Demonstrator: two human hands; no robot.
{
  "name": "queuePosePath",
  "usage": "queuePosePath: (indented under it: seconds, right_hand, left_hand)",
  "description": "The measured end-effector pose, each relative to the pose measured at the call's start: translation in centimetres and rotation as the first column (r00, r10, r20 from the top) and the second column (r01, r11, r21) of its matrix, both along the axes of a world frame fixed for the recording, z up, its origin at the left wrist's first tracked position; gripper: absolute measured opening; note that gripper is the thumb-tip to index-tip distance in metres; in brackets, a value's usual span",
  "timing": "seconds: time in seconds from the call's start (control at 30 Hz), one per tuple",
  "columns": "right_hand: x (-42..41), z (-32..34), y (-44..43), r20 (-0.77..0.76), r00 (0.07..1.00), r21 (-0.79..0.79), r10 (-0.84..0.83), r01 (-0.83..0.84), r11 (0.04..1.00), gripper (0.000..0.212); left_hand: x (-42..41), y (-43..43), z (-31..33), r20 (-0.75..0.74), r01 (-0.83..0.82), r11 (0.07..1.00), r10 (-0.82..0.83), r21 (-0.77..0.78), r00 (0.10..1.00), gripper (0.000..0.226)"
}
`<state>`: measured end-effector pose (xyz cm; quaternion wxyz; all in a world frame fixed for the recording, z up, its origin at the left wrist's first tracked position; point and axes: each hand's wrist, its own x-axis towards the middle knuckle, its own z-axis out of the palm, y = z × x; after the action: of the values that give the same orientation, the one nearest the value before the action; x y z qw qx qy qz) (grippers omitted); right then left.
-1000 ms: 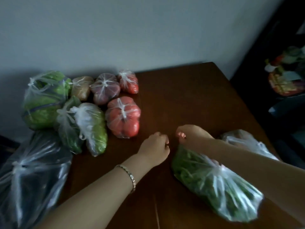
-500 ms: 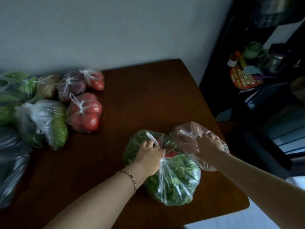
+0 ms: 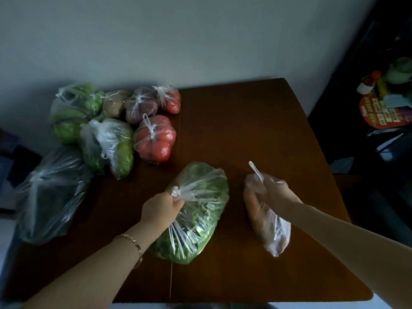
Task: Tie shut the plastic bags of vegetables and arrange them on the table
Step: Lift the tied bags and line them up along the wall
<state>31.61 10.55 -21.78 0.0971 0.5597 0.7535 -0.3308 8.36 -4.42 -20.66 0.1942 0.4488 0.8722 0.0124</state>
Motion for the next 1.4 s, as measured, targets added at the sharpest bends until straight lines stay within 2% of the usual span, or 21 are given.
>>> queuePosePath:
  seconds: [0.13, 0.27, 0.37, 0.5, 0.57, 0.73, 0.87, 0.93, 1.0, 1.07, 1.1, 1.13, 1.2, 1.23, 1.3, 1.37, 1.4]
  right_hand:
    - [-6.9, 0.6, -3.8, -0.124, 0.991, -0.105, 0.056, -0.069, 0.992, 0.042]
    - [-13.7, 1.0, -7.7, -0.190, 0.976, -0.109, 0.105, -0.128, 0.986, 0.036]
    - [-19.7, 0.2, -10.3, -0.249, 0.968, -0.135, 0.041, -0.076, 0.988, 0.037]
    - [-26.6, -0.8, -12.9, -0.297, 0.944, -0.179, -0.145, 0.094, 0.979, 0.039]
    - [-29.4, -1.1, -13.7, -0.243, 0.962, -0.135, -0.124, 0.093, 0.986, 0.040]
    - [-32.7, -1.5, -13.9, -0.282, 0.933, -0.086, -0.224, 0.208, 0.974, 0.032]
    - [-33.6, -2.3, -14.7, -0.290, 0.905, -0.077, -0.312, 0.303, 0.950, 0.040]
    - [-33.1, -2.6, -16.1, -0.239, 0.907, -0.028, -0.346, 0.350, 0.936, 0.060]
    - [-32.5, -3.2, -17.9, -0.100, 0.888, -0.018, -0.449, 0.450, 0.893, 0.084]
    - [-32.0, -5.0, -19.2, -0.008, 0.837, -0.135, -0.547, 0.541, 0.830, 0.099]
    - [-31.9, -5.7, -19.7, 0.003, 0.831, -0.197, -0.557, 0.546, 0.814, 0.099]
    - [-31.9, -6.6, -19.9, -0.022, 0.840, -0.231, -0.542, 0.524, 0.820, 0.095]
    - [-31.9, -7.5, -20.0, -0.118, 0.822, -0.248, -0.558, 0.520, 0.818, 0.088]
    - [-31.8, -7.5, -20.1, -0.153, 0.795, -0.254, -0.588, 0.543, 0.800, 0.085]
    - [-31.6, -8.0, -20.0, -0.182, 0.786, -0.239, -0.591, 0.548, 0.802, 0.081]
    - [-31.6, -7.5, -19.7, -0.163, 0.816, -0.264, -0.554, 0.505, 0.822, 0.087]
    - [-31.4, -7.2, -19.6, -0.113, 0.862, -0.256, -0.495, 0.456, 0.853, 0.099]
  left_hand:
    - [-6.0, -4.6, -1.0, 0.029, -0.302, 0.949, 0.300, 0.090, 0.953, 0.036]
    - [-11.2, -8.4, -1.7, 0.089, -0.456, 0.875, 0.447, 0.161, 0.890, 0.042]
    - [-14.5, -10.3, -1.6, 0.077, -0.454, 0.875, 0.447, 0.168, 0.891, 0.038]
    - [-18.2, -12.9, -1.8, 0.120, -0.443, 0.869, 0.427, 0.220, 0.896, 0.030]
    - [-20.0, -14.0, -1.7, 0.165, -0.456, 0.858, 0.428, 0.235, 0.889, 0.024]
    - [-22.3, -14.9, -1.7, 0.215, -0.366, 0.897, 0.318, 0.248, 0.923, 0.021]
    - [-22.4, -14.5, -2.5, 0.227, -0.308, 0.944, 0.276, 0.119, 0.934, 0.024]
    - [-21.9, -14.7, -3.1, 0.159, -0.265, 0.958, 0.246, 0.114, 0.956, 0.036]
    - [-21.6, -15.3, -4.0, -0.018, -0.123, 0.988, 0.125, 0.091, 0.992, 0.061]
    - [-21.5, -15.6, -4.6, -0.165, 0.033, 0.992, -0.013, 0.119, 0.986, 0.076]
    - [-21.4, -15.5, -4.4, -0.173, 0.092, 0.990, -0.073, 0.103, 0.982, 0.081]
    - [-21.2, -15.4, -4.4, -0.175, 0.166, 0.984, -0.154, 0.061, 0.973, 0.086]
    - [-20.8, -15.4, -5.1, -0.067, 0.292, 0.956, -0.294, -0.037, 0.953, 0.096]
    - [-20.5, -15.5, -5.3, 0.034, 0.317, 0.940, -0.316, -0.129, 0.948, 0.104]
    - [-20.2, -15.5, -5.4, 0.094, 0.348, 0.907, -0.335, -0.236, 0.938, 0.113]
    - [-19.9, -15.1, -5.9, 0.086, 0.343, 0.900, -0.332, -0.269, 0.939, 0.115]
    - [-20.0, -14.8, -5.9, 0.084, 0.341, 0.898, -0.331, -0.277, 0.940, 0.115]
